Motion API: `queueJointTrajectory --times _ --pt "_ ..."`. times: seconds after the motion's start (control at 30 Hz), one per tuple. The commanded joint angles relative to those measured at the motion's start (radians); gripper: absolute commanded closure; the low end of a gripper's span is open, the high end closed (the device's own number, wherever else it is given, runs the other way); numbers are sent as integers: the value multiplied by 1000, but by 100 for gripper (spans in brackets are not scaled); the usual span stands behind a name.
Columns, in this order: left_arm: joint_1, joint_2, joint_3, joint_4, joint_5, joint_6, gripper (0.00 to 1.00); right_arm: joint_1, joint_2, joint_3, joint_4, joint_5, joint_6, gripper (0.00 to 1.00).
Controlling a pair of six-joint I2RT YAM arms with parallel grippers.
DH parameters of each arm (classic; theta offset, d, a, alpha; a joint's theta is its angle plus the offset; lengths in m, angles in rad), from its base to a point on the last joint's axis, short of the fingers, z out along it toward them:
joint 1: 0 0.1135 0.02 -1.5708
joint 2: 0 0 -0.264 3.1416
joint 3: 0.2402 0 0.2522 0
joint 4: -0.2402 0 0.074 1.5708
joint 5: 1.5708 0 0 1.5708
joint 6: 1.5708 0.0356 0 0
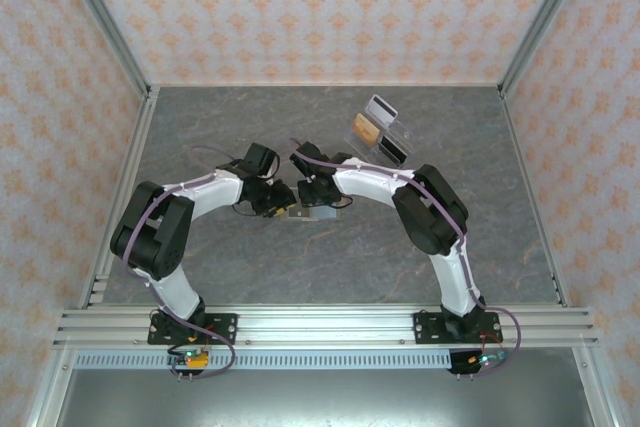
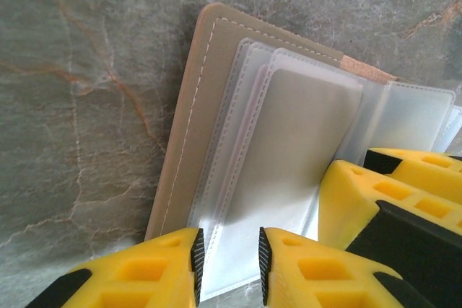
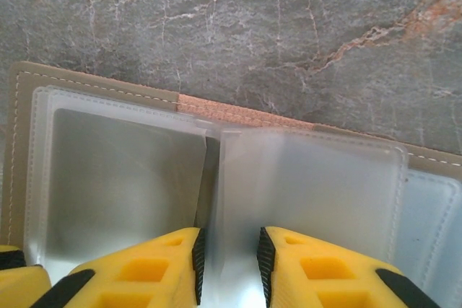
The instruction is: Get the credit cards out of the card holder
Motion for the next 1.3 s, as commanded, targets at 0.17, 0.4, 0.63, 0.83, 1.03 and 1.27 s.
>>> queueJointTrajectory --times 0.17,0.4,0.63,0.83,1.03,1.27 --pt "-6 24 23 6 12 -12 68 -9 65 -56 -68 19 -10 71" --pt "-6 25 22 45 69 -15 71 -9 67 -55 -67 9 -10 71" --pt "-5 8 25 65 116 13 70 -13 61 -60 -60 -14 -7 71" --pt "-5 -16 28 35 84 37 83 -24 19 -85 -18 -62 10 69" --pt "-5 -35 35 -48 9 80 95 -51 -98 -130 34 -129 39 62" --pt "-6 -71 33 -91 3 102 94 -66 -268 -248 152 -142 71 51"
